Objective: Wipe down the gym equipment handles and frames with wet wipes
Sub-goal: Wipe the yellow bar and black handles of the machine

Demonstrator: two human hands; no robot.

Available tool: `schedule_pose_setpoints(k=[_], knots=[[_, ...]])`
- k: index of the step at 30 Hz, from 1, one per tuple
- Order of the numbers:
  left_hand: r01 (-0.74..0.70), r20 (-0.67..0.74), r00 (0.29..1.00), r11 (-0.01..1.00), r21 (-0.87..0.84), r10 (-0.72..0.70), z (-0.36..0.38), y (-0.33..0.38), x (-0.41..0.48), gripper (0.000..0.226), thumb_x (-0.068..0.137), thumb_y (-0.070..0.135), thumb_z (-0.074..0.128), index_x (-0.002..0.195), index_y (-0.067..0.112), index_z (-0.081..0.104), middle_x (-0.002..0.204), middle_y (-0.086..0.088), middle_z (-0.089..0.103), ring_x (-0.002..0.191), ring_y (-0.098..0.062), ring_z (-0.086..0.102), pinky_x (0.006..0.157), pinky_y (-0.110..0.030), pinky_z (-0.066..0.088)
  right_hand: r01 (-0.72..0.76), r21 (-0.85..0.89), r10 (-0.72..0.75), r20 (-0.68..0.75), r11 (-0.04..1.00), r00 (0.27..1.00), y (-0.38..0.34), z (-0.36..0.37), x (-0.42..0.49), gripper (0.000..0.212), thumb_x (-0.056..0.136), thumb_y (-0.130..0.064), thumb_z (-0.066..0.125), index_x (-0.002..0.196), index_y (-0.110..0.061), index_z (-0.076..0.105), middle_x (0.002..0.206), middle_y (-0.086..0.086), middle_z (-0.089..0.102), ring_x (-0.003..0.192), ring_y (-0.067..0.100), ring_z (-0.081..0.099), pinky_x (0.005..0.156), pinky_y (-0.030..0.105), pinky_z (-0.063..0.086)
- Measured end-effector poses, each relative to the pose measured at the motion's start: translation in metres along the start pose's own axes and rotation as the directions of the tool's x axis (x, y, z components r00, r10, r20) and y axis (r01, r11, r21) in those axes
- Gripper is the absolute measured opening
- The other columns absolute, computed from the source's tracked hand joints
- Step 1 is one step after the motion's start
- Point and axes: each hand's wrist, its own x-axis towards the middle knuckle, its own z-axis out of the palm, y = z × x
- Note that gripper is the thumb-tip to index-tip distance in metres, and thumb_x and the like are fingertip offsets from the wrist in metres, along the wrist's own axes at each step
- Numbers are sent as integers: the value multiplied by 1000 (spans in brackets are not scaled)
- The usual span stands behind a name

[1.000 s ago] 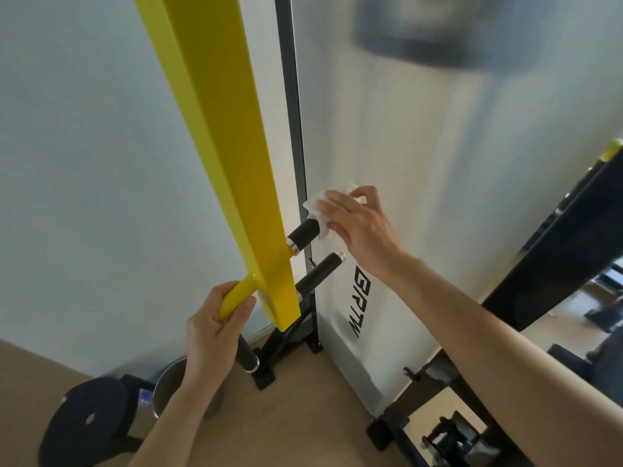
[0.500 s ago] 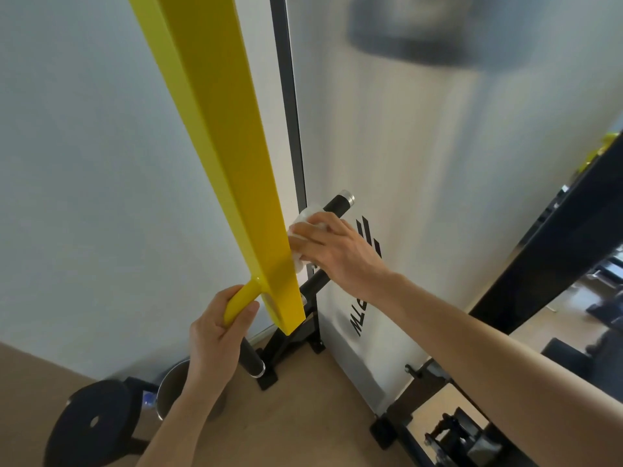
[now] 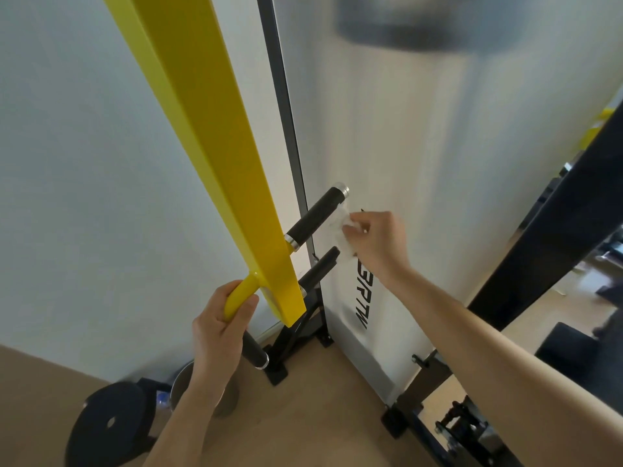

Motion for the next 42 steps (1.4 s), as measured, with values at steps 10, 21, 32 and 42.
schedule_pose_setpoints(k=[10,21,32,42], knots=[[1,-14,1000,1000,20,0,2,2,-1,38,88,40,58,121,21,59,81,1,64,68,-20,62,62,-21,48,-680,733,194,669,-14,717,-4,11,0,35,104,-21,54,136,-7,55,129,22,65,112,37,69,87,47,60],[-23,-44,999,999,26,24,4,0,-1,44,88,40,59,121,12,62,79,-1,64,66,-22,62,62,-24,49,-536,686,470,310,491,827,-42,9,27,36,97,-20,67,130,-7,62,111,14,71,92,26,74,71,35,65],[-11,-77,997,997,70,17,7,-1,1,30,94,25,66,120,10,63,77,1,63,62,-20,60,59,-22,47,-571,671,443,380,473,812,-54,56,-43,33,89,-25,75,117,-8,72,100,4,73,86,13,72,67,20,60],[22,-86,996,998,63,-16,6,-3,-3,33,93,30,66,122,14,64,79,-2,65,67,-22,62,64,-24,48,-486,739,504,230,466,833,-51,32,-15,15,83,-23,82,75,-21,70,90,2,72,86,17,72,63,21,61]])
